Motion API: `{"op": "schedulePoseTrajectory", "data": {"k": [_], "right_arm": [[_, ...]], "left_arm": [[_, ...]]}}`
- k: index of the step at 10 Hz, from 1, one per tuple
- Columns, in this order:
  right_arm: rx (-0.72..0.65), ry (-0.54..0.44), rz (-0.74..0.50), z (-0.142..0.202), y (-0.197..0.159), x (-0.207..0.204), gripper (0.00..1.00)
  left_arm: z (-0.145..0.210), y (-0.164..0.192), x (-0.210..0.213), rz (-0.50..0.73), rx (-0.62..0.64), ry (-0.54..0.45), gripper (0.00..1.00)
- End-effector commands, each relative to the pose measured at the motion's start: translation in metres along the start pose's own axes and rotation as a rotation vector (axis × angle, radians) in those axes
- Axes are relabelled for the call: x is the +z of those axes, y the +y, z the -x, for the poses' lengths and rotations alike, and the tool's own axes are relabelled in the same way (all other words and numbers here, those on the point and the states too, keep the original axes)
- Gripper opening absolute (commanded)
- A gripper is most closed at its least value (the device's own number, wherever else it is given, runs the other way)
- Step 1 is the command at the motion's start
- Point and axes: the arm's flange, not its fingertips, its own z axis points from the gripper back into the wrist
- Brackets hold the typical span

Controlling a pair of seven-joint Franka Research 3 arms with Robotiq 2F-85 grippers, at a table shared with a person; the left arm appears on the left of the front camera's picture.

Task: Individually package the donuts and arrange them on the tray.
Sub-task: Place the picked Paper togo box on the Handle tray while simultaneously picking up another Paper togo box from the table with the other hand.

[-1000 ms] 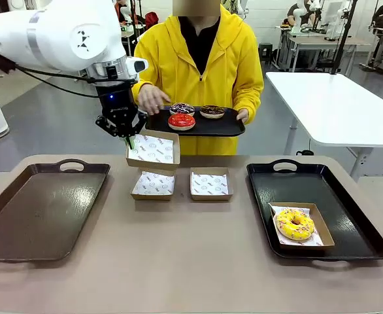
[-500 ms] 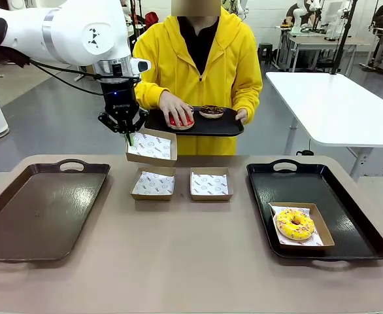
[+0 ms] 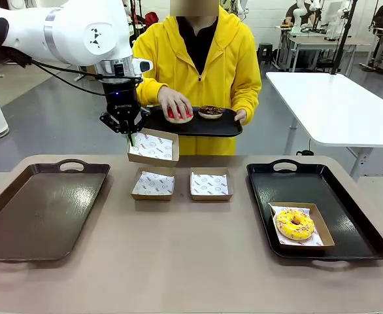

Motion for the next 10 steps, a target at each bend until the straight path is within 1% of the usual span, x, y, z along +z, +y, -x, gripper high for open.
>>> {"op": "schedulePoseTrajectory", "data": {"k": [1,10], "right_arm": [[-0.01,-0.001,-0.001,0.0003,-0.0005,0.0002,1.0],[-0.01,-0.001,-0.001,0.0003,-0.0005,0.0002,1.0]], "left_arm": [[0.0032,0.003,0.001,0.0,0.003,-0.009,0.0],[0.0032,0.003,0.001,0.0,0.003,-0.009,0.0]]}}
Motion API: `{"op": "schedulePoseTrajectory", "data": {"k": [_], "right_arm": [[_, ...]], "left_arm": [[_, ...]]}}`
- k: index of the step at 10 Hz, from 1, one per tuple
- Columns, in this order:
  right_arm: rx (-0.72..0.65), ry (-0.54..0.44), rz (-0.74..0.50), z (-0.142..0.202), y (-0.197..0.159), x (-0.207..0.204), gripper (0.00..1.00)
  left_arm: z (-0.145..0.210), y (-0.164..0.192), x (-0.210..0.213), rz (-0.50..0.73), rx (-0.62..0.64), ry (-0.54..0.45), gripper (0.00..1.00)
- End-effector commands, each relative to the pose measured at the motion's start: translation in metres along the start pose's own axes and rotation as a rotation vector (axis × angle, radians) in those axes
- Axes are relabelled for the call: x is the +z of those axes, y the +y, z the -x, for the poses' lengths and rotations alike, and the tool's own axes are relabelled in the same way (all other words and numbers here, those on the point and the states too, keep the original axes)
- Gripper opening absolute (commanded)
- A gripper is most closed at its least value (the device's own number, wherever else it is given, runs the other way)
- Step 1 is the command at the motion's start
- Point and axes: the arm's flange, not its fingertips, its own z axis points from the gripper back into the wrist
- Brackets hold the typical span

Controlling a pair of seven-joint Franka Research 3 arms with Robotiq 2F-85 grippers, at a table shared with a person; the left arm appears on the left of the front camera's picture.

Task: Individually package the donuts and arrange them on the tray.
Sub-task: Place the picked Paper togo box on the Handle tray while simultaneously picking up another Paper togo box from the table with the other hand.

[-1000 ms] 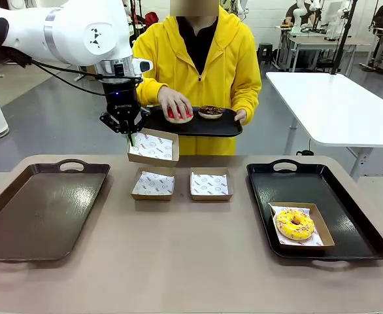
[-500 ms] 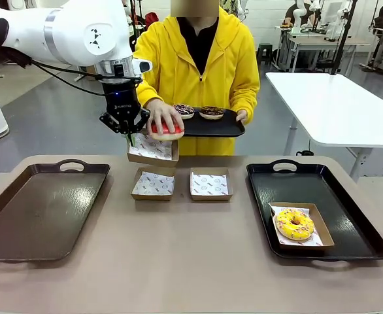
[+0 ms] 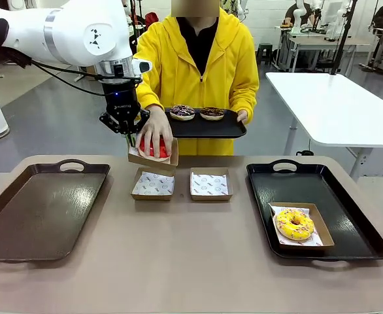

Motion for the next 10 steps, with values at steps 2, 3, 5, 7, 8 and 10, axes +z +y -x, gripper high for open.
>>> {"op": "schedulePoseTrajectory", "data": {"k": [2,3,5,7,8,10], "right_arm": [[-0.01,-0.001,-0.001,0.0003,-0.0005,0.0003,1.0],[-0.01,-0.001,-0.001,0.0003,-0.0005,0.0003,1.0],[-0.01,-0.001,-0.001,0.0003,-0.0005,0.0003,1.0],[-0.01,-0.001,-0.001,0.0003,-0.0005,0.0003,1.0],[-0.01,-0.001,-0.001,0.0003,-0.0005,0.0003,1.0],[-0.01,-0.001,-0.001,0.0003,-0.0005,0.0003,1.0]], "left_arm": [[0.0035,0.0022,0.0013,0.001,0.001,-0.01,0.0],[0.0035,0.0022,0.0013,0.001,0.001,-0.01,0.0],[0.0035,0.0022,0.0013,0.001,0.001,-0.01,0.0],[0.0035,0.0022,0.0013,0.001,0.001,-0.01,0.0],[0.0035,0.0022,0.0013,0.001,0.001,-0.01,0.0],[0.0035,0.0022,0.0013,0.001,0.001,-0.01,0.0]]}}
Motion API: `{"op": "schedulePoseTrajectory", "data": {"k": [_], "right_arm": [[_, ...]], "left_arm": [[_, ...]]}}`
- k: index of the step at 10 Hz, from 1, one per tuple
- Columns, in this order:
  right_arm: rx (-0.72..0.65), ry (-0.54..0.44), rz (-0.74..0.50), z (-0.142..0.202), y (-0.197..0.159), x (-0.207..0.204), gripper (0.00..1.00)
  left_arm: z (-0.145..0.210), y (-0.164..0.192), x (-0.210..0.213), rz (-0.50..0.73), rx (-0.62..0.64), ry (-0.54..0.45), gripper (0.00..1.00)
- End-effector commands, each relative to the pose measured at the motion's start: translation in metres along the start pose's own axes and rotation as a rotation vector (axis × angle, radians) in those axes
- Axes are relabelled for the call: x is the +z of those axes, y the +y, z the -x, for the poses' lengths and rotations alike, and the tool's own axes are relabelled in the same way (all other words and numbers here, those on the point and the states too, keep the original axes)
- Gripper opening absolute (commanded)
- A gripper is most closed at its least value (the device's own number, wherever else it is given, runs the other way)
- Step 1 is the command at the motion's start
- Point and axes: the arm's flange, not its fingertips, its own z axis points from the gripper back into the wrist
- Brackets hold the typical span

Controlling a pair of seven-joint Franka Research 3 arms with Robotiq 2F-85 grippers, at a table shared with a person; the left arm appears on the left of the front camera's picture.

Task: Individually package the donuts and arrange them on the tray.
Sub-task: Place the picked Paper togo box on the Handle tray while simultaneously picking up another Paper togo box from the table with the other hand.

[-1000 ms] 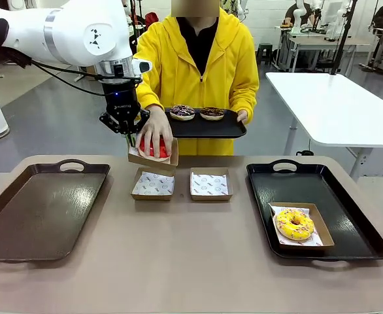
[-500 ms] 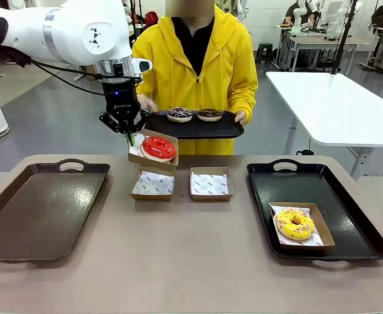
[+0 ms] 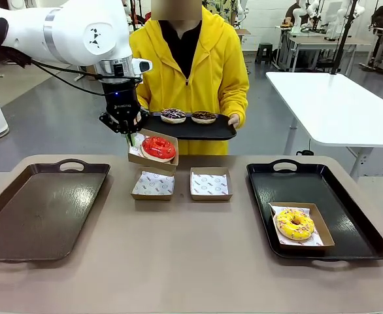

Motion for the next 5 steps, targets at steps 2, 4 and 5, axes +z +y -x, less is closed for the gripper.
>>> {"op": "schedulePoseTrajectory", "data": {"k": [2,4,5], "right_arm": [[-0.01,-0.001,-0.001,0.0,-0.001,0.0,1.0],[0.0,0.0,0.0,0.0,0.0,0.0,1.0],[0.027,0.041,0.042,-0.005,0.009,-0.016,1.0]], "left_arm": [[0.003,0.002,0.001,0.001,0.001,-0.01,0.0],[0.0,0.0,0.0,0.0,0.0,0.0,0.01],[0.01,0.009,0.0,0.032,-0.043,0.0,0.01]]}}
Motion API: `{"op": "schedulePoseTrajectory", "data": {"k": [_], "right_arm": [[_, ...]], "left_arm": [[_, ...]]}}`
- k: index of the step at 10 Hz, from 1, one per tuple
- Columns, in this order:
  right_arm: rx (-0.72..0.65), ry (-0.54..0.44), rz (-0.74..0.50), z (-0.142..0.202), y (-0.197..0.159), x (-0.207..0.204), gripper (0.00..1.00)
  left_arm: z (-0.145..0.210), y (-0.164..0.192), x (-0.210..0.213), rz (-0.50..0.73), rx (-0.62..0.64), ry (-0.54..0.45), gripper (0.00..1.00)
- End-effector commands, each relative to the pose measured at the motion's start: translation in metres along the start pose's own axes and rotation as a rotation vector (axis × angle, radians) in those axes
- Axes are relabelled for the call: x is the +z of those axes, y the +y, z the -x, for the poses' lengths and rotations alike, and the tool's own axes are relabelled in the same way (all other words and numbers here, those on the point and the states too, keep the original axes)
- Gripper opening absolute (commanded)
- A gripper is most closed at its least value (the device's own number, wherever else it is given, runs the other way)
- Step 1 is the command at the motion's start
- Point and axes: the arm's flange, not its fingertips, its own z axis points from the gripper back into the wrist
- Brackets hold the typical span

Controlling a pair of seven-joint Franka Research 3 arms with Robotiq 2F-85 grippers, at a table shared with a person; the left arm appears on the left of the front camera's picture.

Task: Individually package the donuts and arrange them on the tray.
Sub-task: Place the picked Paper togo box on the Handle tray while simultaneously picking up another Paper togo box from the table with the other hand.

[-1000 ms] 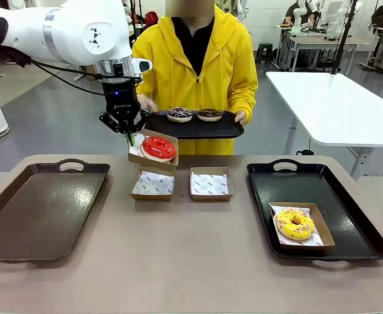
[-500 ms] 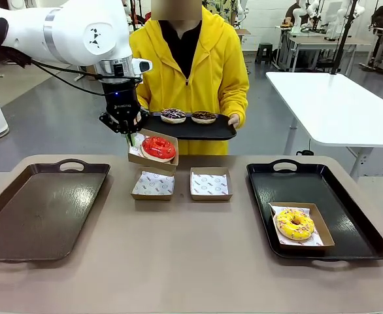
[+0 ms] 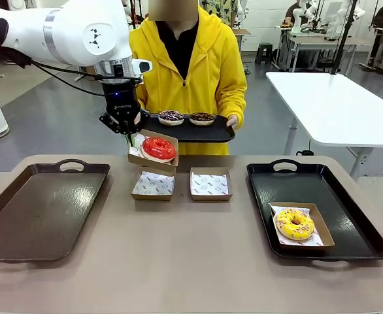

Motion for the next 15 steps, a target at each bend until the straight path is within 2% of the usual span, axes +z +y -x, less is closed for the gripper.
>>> {"op": "schedulePoseTrajectory", "data": {"k": [1,5,7,8,11,13,15], "right_arm": [[0.04,0.033,0.095,-0.012,0.025,-0.034,1.0],[0.12,0.08,0.307,-0.036,0.11,-0.128,1.0],[0.161,0.083,0.4,-0.044,0.132,-0.184,1.0],[0.187,0.097,0.452,-0.046,0.139,-0.219,1.0],[0.233,0.099,0.569,-0.042,0.142,-0.284,1.0],[0.271,0.099,0.639,-0.038,0.141,-0.319,1.0],[0.289,0.107,0.663,-0.029,0.141,-0.333,1.0]], "left_arm": [[0.023,0.022,0.008,0.041,-0.065,-0.004,0.01],[0.087,0.075,0.01,0.026,-0.117,-0.004,0.01],[0.117,0.106,-0.008,0.018,-0.079,0.015,0.01],[0.132,0.128,-0.015,0.042,-0.038,0.018,0.01],[0.157,0.174,-0.024,0.028,-0.009,0.046,0.01],[0.164,0.203,-0.027,0.013,0.007,0.071,0.01],[0.167,0.223,-0.028,0.004,0.04,0.079,0.01]]}}
